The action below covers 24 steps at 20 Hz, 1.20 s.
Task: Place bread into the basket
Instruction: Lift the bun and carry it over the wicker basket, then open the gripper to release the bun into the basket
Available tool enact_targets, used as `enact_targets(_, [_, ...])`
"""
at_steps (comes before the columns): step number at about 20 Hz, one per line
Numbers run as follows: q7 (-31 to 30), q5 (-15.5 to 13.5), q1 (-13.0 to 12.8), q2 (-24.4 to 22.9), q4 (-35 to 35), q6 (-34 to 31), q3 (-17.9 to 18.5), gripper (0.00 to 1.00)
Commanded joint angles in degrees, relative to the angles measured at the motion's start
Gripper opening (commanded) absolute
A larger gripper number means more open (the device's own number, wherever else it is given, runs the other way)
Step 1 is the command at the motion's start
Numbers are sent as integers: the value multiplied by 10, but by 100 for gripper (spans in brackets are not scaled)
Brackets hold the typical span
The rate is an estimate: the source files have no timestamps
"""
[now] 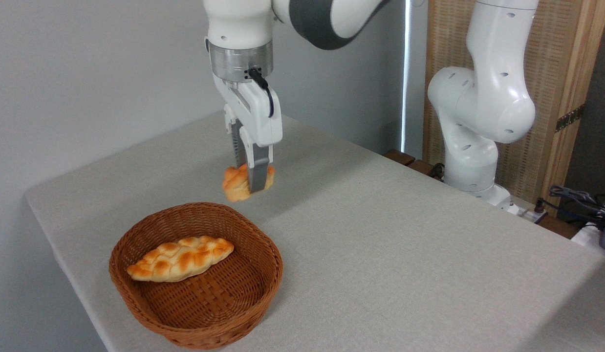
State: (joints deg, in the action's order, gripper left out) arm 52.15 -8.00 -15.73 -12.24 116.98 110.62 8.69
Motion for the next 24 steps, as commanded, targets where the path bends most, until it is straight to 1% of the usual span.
enact_targets(1, [6, -26, -2, 31, -14, 80, 35, 53])
enact_targets(4, [6, -24, 3, 74, -23, 135, 39, 53])
enact_targets(5, [5, -24, 3, 89, -29, 153, 46, 55])
enact_targets(7, [7, -23, 3, 110, -36, 176, 48, 56])
enact_targets(10, [12, -19, 3, 118, -36, 187, 49, 63])
enact_targets(11, [12, -15, 4, 118, -36, 189, 52, 67])
enact_targets(12, [12, 0, 7, 119, -36, 193, 54, 77])
enact_targets(13, [12, 15, 7, 121, -36, 194, 54, 84])
enact_targets(14, [11, 20, 7, 122, -35, 194, 54, 87])
enact_targets(17, [8, 20, 7, 123, -35, 191, 50, 92])
enact_targets(18, [9, 20, 7, 123, -35, 191, 49, 97])
enact_targets(19, [9, 20, 7, 122, -35, 191, 49, 100])
enact_targets(24, [12, 20, 6, 117, -35, 189, 49, 100])
